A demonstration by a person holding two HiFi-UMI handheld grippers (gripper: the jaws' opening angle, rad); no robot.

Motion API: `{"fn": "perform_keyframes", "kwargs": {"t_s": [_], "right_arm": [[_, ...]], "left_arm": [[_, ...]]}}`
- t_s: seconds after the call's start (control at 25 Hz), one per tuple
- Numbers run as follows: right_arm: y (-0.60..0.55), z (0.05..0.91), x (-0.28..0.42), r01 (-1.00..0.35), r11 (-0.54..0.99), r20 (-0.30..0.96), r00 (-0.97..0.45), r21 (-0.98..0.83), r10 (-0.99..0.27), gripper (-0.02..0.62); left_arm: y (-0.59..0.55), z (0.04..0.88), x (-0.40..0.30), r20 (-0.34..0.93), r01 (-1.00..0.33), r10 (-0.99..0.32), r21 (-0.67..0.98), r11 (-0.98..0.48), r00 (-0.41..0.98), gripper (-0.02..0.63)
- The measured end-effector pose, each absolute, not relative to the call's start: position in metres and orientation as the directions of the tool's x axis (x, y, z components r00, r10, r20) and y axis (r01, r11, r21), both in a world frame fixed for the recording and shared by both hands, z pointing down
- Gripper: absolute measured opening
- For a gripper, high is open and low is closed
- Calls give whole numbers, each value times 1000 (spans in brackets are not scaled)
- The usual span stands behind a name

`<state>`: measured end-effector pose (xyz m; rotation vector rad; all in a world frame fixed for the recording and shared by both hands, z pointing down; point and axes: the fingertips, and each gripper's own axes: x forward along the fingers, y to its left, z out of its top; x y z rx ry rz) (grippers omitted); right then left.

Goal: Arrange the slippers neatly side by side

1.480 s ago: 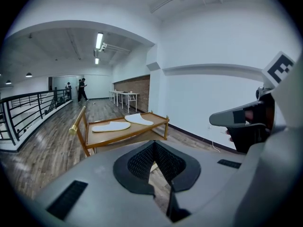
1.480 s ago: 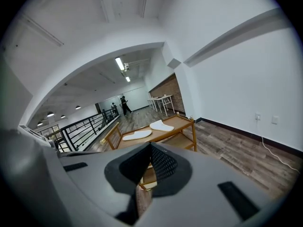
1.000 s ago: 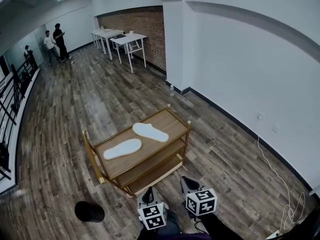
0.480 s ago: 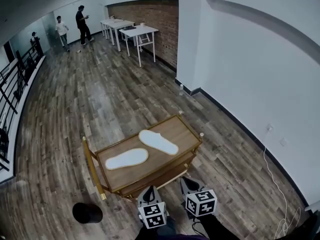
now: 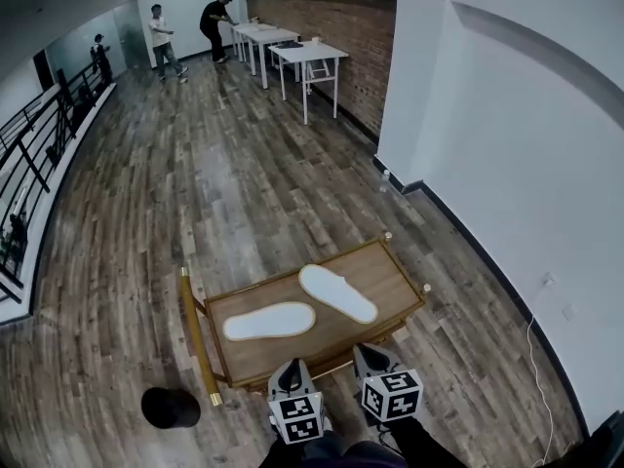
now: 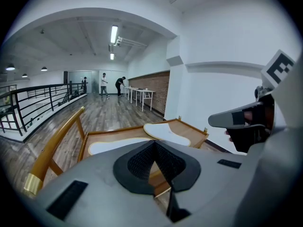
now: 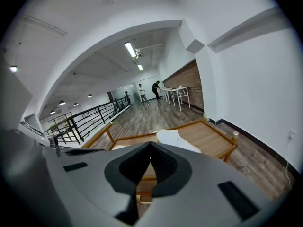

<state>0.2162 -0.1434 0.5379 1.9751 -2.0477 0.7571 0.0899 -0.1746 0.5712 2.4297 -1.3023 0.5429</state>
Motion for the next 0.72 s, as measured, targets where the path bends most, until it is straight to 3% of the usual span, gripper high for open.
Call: {"fn": "perform_keyframes", "kwargs": {"t_s": [0.72], "right_arm": [[-209,534,195,-969,149,494,-229,-197,-839,-2]], "left_arm": [[-208,568,51,484,-937,-804,122,-328,345,2]]}}
